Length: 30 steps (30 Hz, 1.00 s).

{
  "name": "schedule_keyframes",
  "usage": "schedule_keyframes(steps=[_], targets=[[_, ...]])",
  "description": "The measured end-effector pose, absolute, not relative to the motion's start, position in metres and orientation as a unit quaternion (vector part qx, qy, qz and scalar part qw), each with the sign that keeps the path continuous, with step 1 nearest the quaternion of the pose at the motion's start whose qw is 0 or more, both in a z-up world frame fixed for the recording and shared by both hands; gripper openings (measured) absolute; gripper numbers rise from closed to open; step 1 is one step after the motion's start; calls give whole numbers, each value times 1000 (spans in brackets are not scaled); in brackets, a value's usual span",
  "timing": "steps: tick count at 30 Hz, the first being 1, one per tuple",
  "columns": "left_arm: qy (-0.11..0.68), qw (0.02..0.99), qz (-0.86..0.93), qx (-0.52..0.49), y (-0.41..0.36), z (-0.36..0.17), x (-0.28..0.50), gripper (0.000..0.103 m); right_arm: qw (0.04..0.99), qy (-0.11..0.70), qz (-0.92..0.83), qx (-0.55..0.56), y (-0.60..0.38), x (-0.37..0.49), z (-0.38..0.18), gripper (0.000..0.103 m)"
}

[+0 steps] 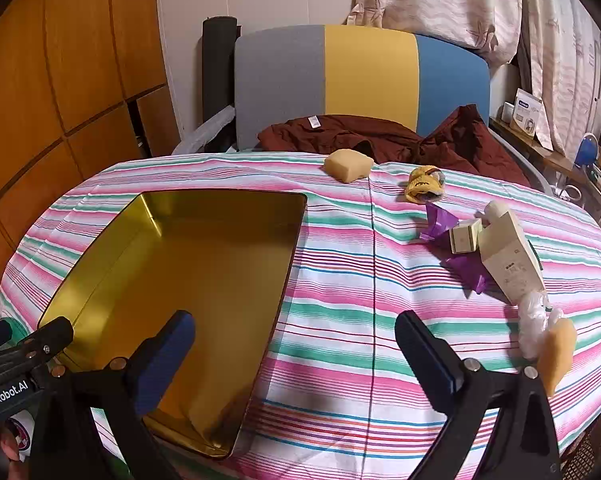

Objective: Organize objects

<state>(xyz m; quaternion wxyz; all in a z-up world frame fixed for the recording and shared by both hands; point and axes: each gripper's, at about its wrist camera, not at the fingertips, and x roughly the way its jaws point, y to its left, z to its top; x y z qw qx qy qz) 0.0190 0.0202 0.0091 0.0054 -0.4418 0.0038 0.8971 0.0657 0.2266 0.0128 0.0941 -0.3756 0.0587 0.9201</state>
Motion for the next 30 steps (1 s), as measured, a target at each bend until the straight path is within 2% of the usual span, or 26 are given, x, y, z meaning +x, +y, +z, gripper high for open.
schedule_keyframes(steps=[30], targets=[[8, 9, 892, -451, 23, 6, 18, 103, 90, 61, 920, -376, 227, 67, 14, 101]])
